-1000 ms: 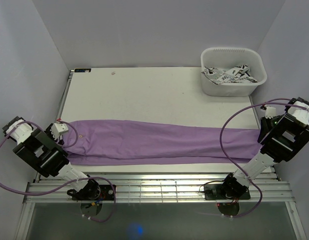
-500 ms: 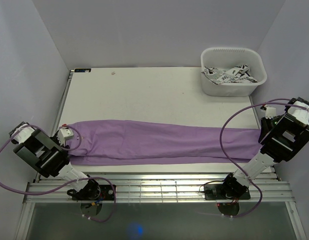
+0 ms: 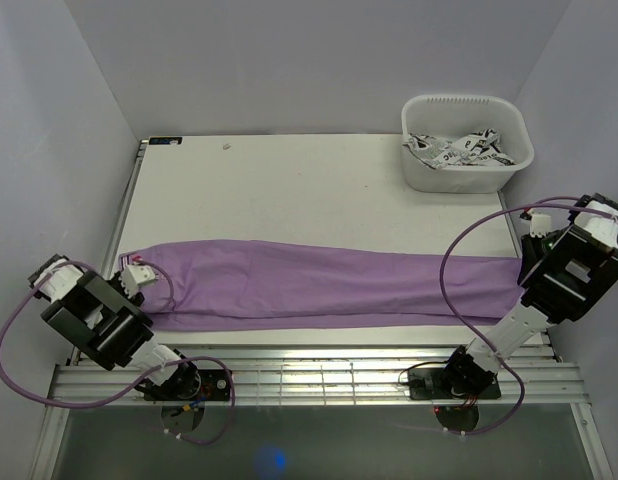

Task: Fold and stack the trousers
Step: Fold the trousers

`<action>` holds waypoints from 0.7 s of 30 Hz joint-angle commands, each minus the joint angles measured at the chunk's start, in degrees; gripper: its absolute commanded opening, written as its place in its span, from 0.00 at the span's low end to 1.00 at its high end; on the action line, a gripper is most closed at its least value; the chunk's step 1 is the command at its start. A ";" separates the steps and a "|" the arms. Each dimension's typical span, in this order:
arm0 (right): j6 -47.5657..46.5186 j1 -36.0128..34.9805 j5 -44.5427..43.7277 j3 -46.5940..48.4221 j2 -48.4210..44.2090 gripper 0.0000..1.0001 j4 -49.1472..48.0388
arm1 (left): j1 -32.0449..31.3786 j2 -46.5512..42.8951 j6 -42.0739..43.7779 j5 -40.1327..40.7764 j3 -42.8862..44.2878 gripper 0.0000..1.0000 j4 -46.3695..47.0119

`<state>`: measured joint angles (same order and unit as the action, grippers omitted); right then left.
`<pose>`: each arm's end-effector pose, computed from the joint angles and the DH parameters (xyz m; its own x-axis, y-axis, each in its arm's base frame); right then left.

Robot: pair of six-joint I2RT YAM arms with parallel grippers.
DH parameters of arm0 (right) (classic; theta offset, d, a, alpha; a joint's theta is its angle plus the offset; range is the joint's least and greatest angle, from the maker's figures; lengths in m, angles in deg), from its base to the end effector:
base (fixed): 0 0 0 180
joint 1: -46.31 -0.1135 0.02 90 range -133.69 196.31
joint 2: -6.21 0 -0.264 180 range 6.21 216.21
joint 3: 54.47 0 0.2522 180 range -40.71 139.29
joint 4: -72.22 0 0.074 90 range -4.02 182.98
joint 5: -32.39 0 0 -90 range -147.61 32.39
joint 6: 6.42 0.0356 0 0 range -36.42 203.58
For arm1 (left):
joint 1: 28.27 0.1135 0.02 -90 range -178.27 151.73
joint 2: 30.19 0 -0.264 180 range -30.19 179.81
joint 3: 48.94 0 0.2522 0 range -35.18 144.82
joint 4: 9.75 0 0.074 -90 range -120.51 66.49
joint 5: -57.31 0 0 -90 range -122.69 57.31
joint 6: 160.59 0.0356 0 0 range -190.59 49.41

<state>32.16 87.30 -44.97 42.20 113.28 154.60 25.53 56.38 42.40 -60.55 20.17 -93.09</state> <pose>0.2620 -0.2173 0.2117 -0.9768 -0.1618 -0.1406 -0.1853 0.9671 0.1742 0.1463 0.1718 0.1978 -0.4778 0.7252 -0.4958 0.8329 0.5534 0.0068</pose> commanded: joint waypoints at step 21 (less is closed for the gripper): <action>-10.63 -2.76 -20.64 1.74 0.96 0.08 -8.67 | -0.01 -8.07 -0.85 -11.09 4.96 0.00 17.63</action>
<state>29.56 82.86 -55.00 46.46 116.84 155.28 24.09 51.59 38.84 -72.85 27.56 -83.26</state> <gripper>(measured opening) 0.084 0.067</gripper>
